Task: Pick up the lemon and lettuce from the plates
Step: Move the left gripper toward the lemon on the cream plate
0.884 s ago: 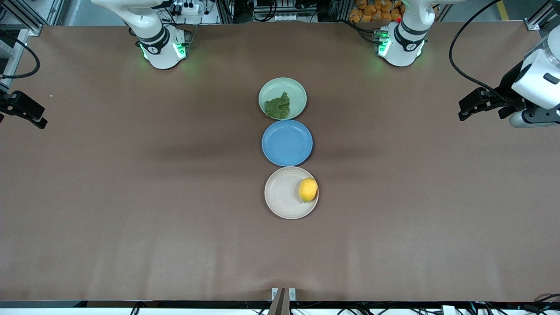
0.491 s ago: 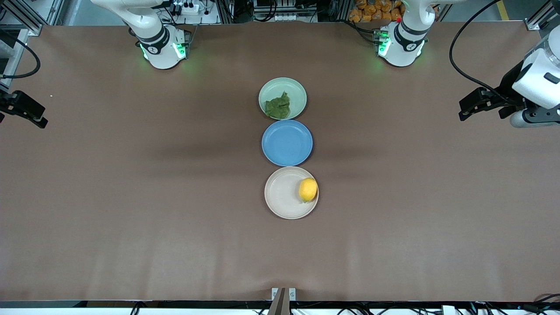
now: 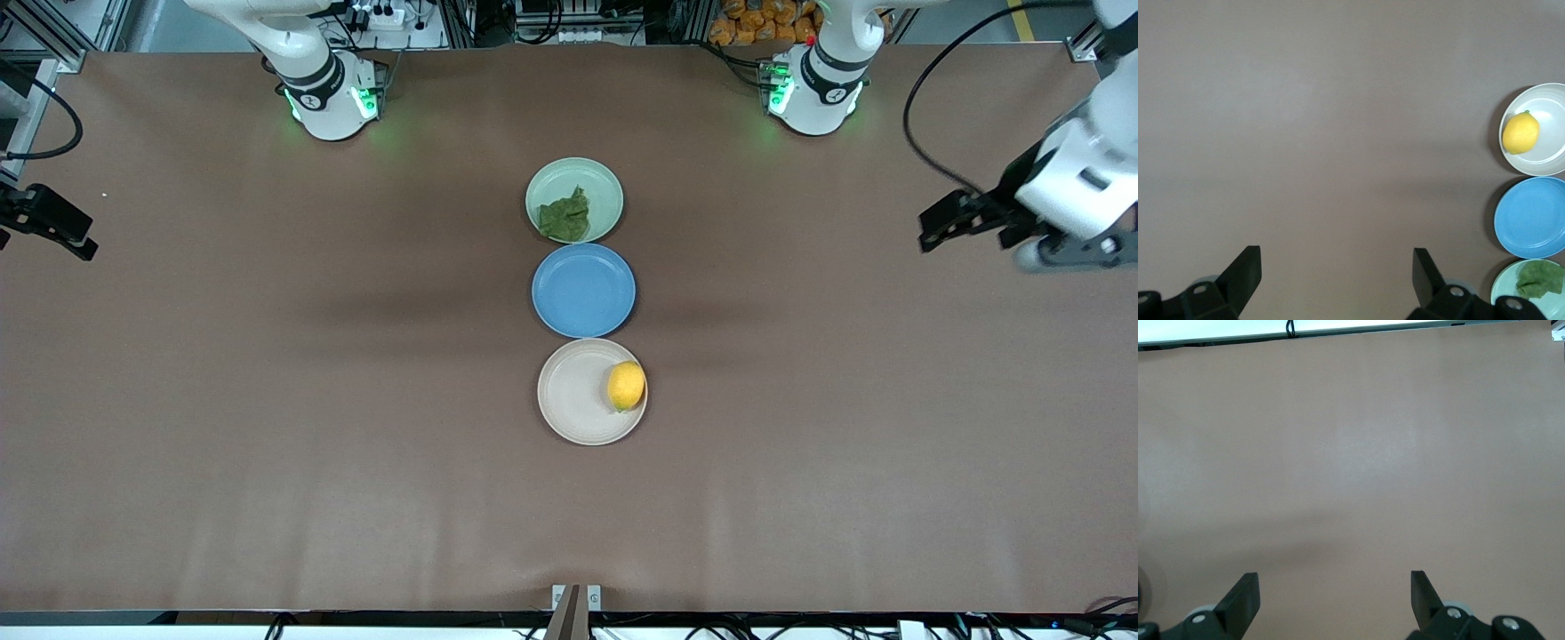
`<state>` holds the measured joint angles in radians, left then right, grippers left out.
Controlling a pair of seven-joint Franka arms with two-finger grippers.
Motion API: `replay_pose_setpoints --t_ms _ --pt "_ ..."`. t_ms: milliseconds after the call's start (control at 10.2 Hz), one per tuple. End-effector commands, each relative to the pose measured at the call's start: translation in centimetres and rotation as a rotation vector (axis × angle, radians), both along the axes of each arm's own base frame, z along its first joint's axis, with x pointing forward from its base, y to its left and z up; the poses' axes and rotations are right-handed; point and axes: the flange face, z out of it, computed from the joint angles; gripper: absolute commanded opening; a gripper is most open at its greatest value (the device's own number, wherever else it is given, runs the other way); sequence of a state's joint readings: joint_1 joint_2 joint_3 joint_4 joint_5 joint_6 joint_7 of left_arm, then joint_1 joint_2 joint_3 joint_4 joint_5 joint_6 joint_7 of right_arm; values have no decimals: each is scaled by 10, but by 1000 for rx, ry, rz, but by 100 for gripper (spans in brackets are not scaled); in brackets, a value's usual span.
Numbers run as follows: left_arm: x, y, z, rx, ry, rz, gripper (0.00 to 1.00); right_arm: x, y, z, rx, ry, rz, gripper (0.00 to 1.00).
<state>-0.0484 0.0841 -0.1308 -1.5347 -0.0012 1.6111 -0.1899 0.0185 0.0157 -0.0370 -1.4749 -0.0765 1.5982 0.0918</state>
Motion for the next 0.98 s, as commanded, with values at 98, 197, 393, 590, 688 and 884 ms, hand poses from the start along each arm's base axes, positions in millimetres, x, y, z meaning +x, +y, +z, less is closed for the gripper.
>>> replay_pose_setpoints --t_ms 98,197,393,590,688,884 --pt "40 -56 -62 -48 -34 -14 100 2 2 3 7 4 -1 100" --pt "44 -89 -81 -45 -52 -19 100 3 2 1 9 7 -2 100" --pt "55 -143 -135 -57 -64 -37 100 6 5 -4 16 15 2 100" --pt "62 -183 -177 -51 -123 -93 100 11 20 -22 25 33 -26 100" --pt "63 -199 -205 -31 -129 -114 100 13 39 -32 32 27 -69 100" --pt "62 -229 -253 -52 -132 -50 100 16 68 -55 40 27 -102 100"
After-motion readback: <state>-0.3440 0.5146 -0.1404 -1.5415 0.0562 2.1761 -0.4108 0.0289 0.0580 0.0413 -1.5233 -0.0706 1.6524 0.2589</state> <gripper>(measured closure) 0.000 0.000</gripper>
